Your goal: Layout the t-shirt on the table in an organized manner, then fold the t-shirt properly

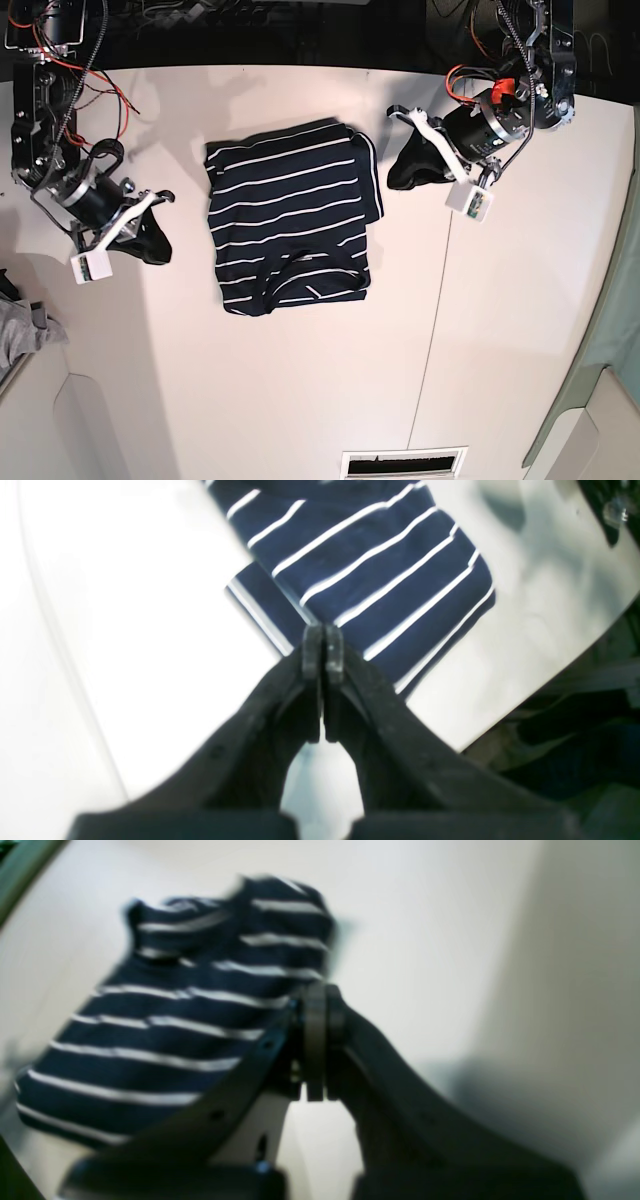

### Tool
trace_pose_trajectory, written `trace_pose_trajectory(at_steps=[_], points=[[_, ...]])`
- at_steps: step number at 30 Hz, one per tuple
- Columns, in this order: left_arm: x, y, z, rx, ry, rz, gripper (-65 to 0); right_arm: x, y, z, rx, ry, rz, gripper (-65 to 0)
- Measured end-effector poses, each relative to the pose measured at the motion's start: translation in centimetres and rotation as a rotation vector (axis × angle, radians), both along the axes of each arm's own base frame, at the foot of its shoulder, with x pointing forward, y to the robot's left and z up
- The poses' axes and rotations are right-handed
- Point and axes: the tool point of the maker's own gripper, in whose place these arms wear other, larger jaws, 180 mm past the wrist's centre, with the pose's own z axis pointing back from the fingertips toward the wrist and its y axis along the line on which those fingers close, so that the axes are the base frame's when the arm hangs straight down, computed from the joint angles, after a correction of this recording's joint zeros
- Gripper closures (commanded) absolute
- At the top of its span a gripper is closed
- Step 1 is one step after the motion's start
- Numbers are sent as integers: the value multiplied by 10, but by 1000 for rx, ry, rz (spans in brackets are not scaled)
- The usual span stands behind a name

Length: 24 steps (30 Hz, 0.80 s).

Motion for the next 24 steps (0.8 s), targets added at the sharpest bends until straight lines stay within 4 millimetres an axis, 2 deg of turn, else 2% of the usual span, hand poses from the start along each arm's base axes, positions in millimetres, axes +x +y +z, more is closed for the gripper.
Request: trace_pose_trajectory(at_steps=[4, 6, 10, 13, 20, 22, 24], points=[[-43, 9, -22, 9, 107, 29, 0, -27, -32, -11, 1, 63, -55, 0], [-62, 16, -29, 22, 152, 44, 0, -46, -39, -21, -1, 122, -53, 0], [-92, 34, -31, 53, 197, 83, 0, -78, -45, -31, -15, 197, -28, 0], [-122, 43, -41, 87, 267, 92, 0, -102, -42, -34, -10, 234, -12, 0], [-205, 57, -63, 234, 442, 40, 0, -179, -20, -56, 36, 414, 43, 0], [-218, 63, -67, 253, 479, 38, 0, -201, -17, -62, 43, 462, 52, 0], [-230, 77, -74, 289, 525, 41, 0, -223, -14, -69, 47, 510, 54, 0]])
